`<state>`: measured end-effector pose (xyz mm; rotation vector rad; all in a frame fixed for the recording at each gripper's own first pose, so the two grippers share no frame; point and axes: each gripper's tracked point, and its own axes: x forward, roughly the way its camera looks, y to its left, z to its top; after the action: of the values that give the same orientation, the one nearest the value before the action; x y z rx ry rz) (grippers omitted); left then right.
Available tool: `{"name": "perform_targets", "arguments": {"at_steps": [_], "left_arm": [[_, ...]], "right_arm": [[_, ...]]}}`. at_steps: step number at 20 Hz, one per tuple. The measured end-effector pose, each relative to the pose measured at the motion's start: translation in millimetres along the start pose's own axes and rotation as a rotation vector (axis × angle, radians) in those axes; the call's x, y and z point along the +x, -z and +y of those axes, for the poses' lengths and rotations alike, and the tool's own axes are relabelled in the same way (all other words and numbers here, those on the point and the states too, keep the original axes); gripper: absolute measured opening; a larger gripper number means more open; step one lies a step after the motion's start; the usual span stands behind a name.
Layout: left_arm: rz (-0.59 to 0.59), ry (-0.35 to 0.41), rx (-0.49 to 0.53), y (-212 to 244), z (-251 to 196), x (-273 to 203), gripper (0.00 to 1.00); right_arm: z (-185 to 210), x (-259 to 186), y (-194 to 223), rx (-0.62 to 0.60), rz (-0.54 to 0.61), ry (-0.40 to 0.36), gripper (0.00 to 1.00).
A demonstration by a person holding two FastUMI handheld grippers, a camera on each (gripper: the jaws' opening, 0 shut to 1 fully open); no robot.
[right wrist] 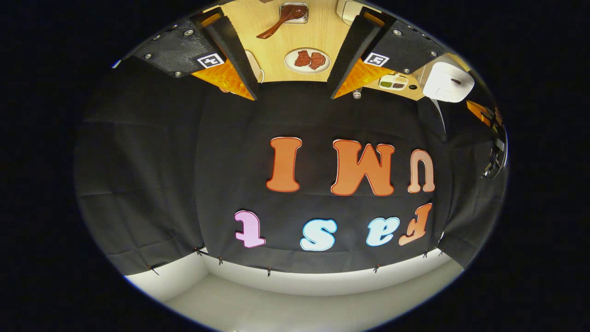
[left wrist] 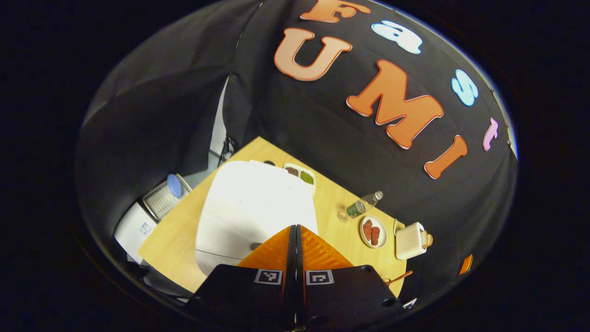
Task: Close the left gripper, press the button to open the rice cooker; take a wooden spoon from the chopstick holder with the right hand, scoop a spoonful of rice and pour it into the rice cooker, then put the wooden spoon back into the chopstick holder.
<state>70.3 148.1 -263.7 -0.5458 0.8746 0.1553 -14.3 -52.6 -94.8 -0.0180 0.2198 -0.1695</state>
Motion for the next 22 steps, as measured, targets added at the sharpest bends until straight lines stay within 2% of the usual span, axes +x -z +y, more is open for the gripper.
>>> {"name": "perform_targets", "arguments": {"at_steps": [1, 4, 10, 12, 16, 20, 22], "left_arm": [[0.053, -0.006, -0.026, 12.8, 6.8, 10.9, 0.05], [0.105, -0.037, -0.068, 26.7, 26.3, 32.6, 0.05], [0.119, -0.095, -0.043, 36.9, 44.0, 46.6, 0.05], [0.124, -0.071, -0.070, 40.0, 36.0, 47.8, 0.05], [0.096, -0.101, -0.082, 41.6, 44.6, 52.9, 0.06], [0.059, -0.141, 0.005, 41.3, 43.9, 53.2, 0.06], [0.020, -0.121, 0.024, 31.6, 33.7, 48.9, 0.05]], "right_arm": [[0.8, 1.5, 2.8, 0.007, 0.012, 0.000, 0.94], [4.2, 4.6, 4.8, 0.003, 0.020, -0.008, 0.94], [14.3, 11.3, 18.2, -0.028, 0.053, -0.038, 0.94], [16.4, 15.0, 21.0, -0.033, 0.062, -0.048, 0.94], [24.7, 22.1, 23.8, -0.031, 0.083, -0.078, 0.94], [34.8, 27.0, 21.4, -0.035, 0.079, -0.107, 0.94], [35.5, 28.0, 20.8, -0.045, 0.075, -0.115, 0.94]]}}
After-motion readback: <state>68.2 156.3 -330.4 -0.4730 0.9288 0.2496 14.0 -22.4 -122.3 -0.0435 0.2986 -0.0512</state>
